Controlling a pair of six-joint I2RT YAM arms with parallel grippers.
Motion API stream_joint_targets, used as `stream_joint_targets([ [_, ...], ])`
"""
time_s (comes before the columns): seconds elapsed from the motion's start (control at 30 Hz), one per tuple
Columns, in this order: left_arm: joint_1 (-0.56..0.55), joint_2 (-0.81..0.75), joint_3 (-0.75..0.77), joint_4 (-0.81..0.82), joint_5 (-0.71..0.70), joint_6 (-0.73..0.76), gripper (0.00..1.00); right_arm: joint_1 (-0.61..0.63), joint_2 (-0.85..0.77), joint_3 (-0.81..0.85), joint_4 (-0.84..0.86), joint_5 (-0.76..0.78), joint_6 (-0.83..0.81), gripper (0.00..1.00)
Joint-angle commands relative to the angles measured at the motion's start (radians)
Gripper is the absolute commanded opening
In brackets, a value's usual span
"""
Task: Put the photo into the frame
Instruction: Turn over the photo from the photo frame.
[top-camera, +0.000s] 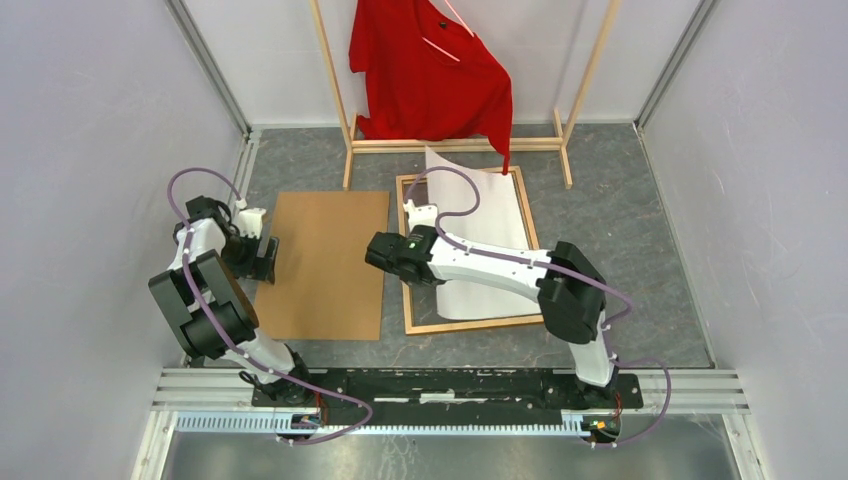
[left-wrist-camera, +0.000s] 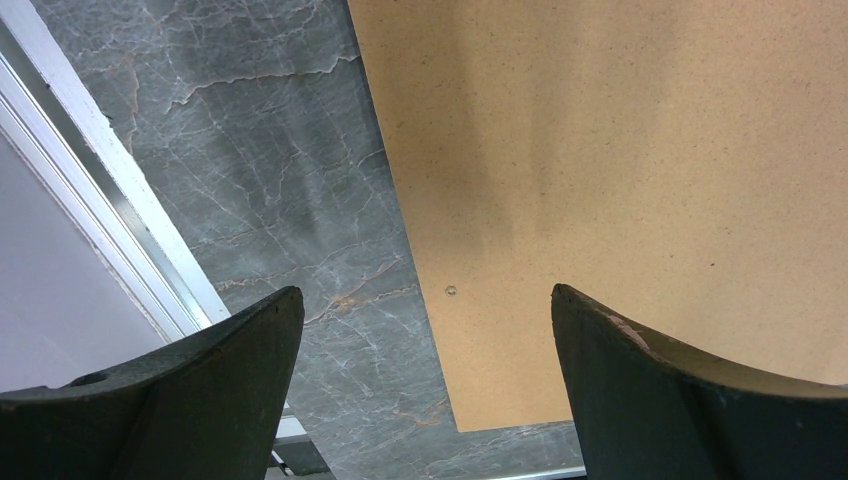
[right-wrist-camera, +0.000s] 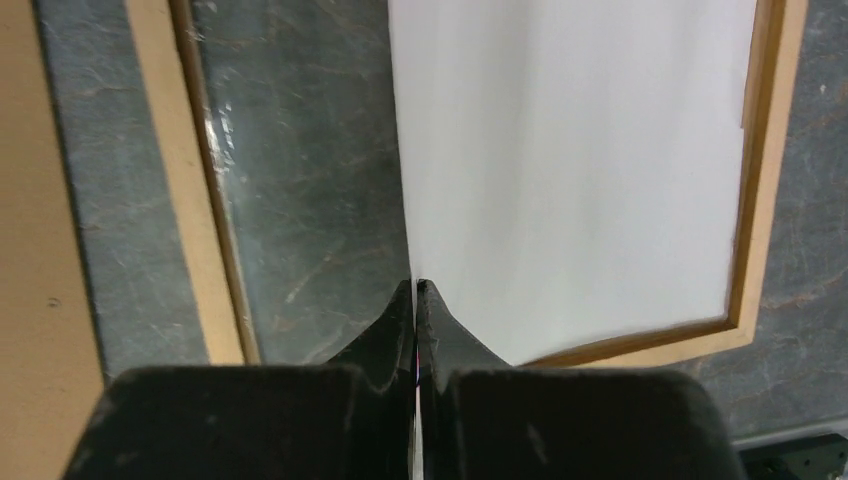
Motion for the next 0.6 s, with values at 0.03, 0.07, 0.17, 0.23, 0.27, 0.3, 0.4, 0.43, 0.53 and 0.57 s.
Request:
stream_joint_targets([
  [0.03,0.002,0.002,0.002,0.014,0.016,0.010,1.00,-0.003,0.072,0.127,0.006,0.026,-0.021,0.00],
  [0.07,0.001,0.003,0.002,0.014,0.015,0.010,1.00,-0.005,0.076,0.136,0.011,0.024,-0.024,0.00],
  [0.17,0.002,0.000,0.001,0.015,0.011,0.013,1.00,-0.003,0.077,0.134,0.026,0.026,-0.027,0.00],
  [0.23,0.003,0.002,0.002,0.014,0.010,0.014,1.00,-0.004,0.078,0.127,0.035,0.023,-0.034,0.00],
  [0.27,0.002,0.002,0.002,0.013,0.009,0.014,1.00,-0.004,0.079,0.127,0.030,0.026,-0.033,0.00],
  [0.3,0.001,0.003,0.001,0.014,0.010,0.014,1.00,-0.003,0.080,0.127,0.021,0.030,-0.030,0.00],
  [0.4,0.002,0.005,-0.002,0.014,0.014,0.014,1.00,-0.006,0.080,0.115,-0.009,0.043,-0.005,0.00],
  [0.43,0.001,0.007,-0.003,0.014,0.016,0.014,1.00,-0.006,0.078,0.111,-0.013,0.041,0.005,0.00],
  [0.53,0.002,0.007,-0.002,0.014,0.016,0.014,1.00,-0.006,0.074,0.100,-0.046,0.042,0.049,0.00],
  [0.57,0.002,0.005,-0.002,0.013,0.016,0.015,1.00,-0.006,0.068,0.089,-0.057,0.045,0.064,0.00],
])
